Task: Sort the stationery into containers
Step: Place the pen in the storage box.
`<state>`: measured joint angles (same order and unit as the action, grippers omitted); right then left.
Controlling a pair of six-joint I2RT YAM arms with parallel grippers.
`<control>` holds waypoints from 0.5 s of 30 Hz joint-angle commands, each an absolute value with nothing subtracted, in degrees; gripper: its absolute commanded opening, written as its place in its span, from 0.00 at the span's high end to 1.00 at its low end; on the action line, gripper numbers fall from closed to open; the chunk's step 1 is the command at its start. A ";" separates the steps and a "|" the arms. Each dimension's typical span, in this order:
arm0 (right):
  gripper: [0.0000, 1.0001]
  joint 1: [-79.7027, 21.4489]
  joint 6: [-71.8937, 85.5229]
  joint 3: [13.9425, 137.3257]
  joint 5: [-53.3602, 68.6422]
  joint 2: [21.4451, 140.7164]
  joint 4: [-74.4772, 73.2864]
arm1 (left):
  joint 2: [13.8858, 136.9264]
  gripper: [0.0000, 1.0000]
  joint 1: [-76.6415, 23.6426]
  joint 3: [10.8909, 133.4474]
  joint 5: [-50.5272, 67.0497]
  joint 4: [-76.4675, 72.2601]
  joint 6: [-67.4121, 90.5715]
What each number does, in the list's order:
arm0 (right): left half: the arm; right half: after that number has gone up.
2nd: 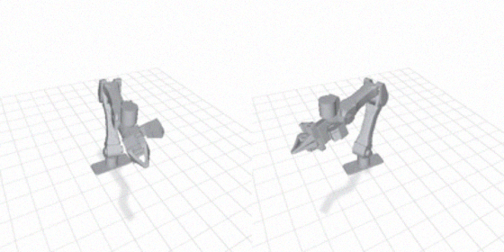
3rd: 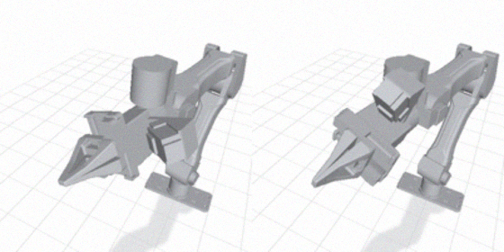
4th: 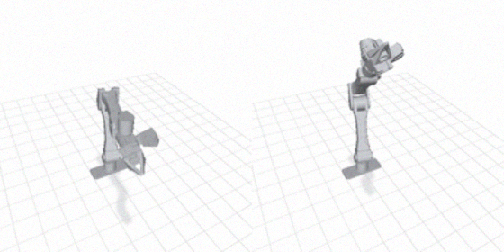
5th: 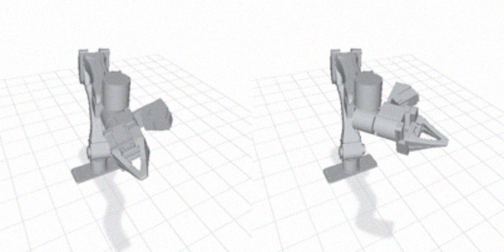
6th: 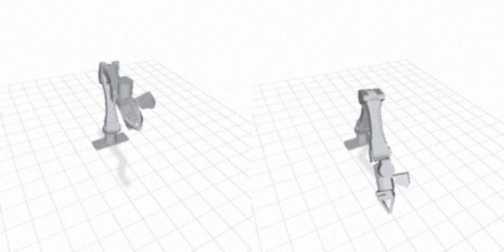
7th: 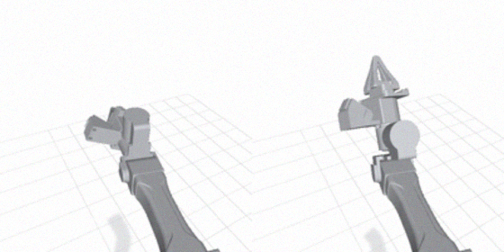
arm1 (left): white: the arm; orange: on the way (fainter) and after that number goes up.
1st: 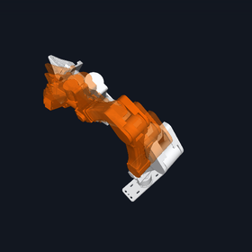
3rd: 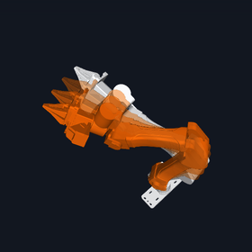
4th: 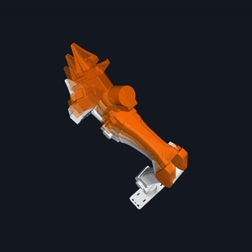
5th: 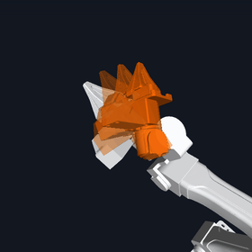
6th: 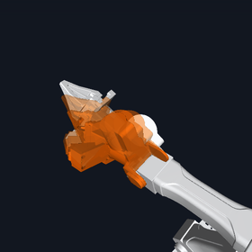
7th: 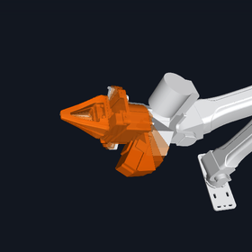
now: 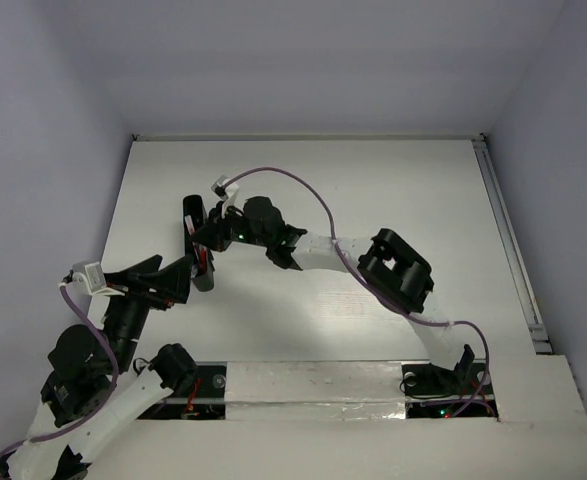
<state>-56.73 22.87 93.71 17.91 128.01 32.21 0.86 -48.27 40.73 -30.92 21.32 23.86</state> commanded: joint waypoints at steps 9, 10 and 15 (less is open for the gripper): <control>1.00 -58.01 20.21 89.56 16.96 126.48 39.37 | 0.97 0.01 -47.81 40.43 -31.46 19.95 22.76; 0.98 -58.53 20.13 89.30 16.96 126.47 39.46 | 1.14 0.01 -47.81 40.43 -31.38 19.86 22.76; 0.82 -58.54 19.43 87.98 16.79 125.69 39.64 | 0.97 0.01 -47.81 40.43 -31.38 19.86 22.76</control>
